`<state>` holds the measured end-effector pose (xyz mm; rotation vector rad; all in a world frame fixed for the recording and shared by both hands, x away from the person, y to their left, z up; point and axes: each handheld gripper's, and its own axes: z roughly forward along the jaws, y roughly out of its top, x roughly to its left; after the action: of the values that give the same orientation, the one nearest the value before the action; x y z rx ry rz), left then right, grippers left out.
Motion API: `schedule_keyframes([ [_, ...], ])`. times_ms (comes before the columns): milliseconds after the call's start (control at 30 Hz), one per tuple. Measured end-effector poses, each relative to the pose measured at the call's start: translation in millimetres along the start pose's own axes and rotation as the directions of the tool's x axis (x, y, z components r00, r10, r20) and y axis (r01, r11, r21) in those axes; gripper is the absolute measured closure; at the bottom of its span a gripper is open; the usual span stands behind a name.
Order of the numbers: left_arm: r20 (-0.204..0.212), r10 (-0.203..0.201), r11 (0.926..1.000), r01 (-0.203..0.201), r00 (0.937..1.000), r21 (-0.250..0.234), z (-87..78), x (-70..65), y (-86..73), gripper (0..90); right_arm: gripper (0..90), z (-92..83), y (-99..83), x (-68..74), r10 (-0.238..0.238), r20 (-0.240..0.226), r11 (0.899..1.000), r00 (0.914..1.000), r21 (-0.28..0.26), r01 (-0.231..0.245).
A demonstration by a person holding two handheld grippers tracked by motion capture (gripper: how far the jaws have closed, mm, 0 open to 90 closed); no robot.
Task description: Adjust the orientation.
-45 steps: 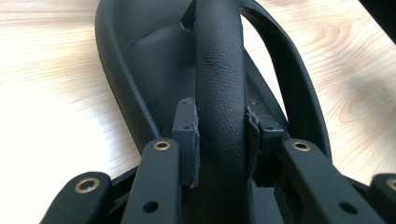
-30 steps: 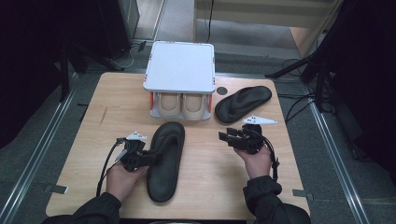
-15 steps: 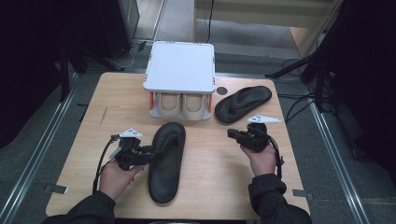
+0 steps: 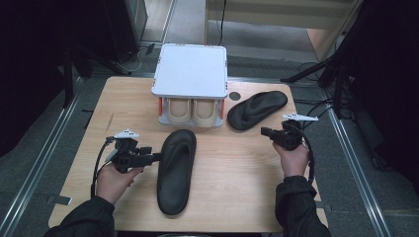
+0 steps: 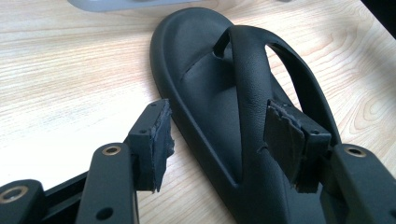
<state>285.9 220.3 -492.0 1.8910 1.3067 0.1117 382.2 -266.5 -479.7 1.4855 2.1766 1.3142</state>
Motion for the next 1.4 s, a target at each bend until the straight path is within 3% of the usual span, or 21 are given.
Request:
schedule_keyframes([
  [133,-0.003,-0.015,0.9999,0.015,0.9999,0.004,-0.2,4.1,-0.5,41.5,90.0,5.6,4.4,-9.6,-0.012,0.029,1.0,0.9995,0.015,0.012],
  [333,-0.006,-0.003,1.0,0.003,1.0,0.009,1.1,3.7,-2.1,41.7,90.0,13.3,17.6,-19.5,-0.024,0.045,1.0,0.9987,0.013,0.023],
  [633,-0.022,-0.013,0.9999,0.013,0.9997,-0.003,-4.4,3.7,-8.3,41.7,90.0,24.7,39.2,-45.3,0.012,0.066,1.0,0.9977,-0.012,-0.012],
  [800,-0.034,-0.024,0.9994,0.023,0.9991,-0.025,-8.4,5.0,-10.9,41.8,90.0,37.2,56.3,-59.2,0.003,0.091,1.0,0.9959,-0.002,-0.002],
  [1000,-0.039,-0.019,0.9998,0.02,0.9991,0.002,-6.3,4.1,-15.6,42.1,90.0,56.3,70.4,-72.0,-0.012,0.131,1.0,0.9913,0.006,0.011],
  [1067,-0.029,-0.013,0.9999,0.013,0.9995,0.001,-7.0,2.5,-16.6,42.0,90.0,61.7,74.7,-79.0,0.009,0.123,1.0,0.9924,0.028,-0.012],
  [1333,-0.024,-0.012,0.9999,0.012,0.9996,0.005,-6.7,2.9,-19.8,41.7,90.0,79.5,78.0,-91.6,0.028,0.167,0.999,0.9856,0.038,-0.034],
  [1400,-0.025,-0.011,0.9999,0.011,0.9996,0.007,-6.5,2.9,-19.9,41.6,90.0,78.6,77.1,-93.5,0.035,0.156,0.999,0.9871,0.033,-0.04],
])
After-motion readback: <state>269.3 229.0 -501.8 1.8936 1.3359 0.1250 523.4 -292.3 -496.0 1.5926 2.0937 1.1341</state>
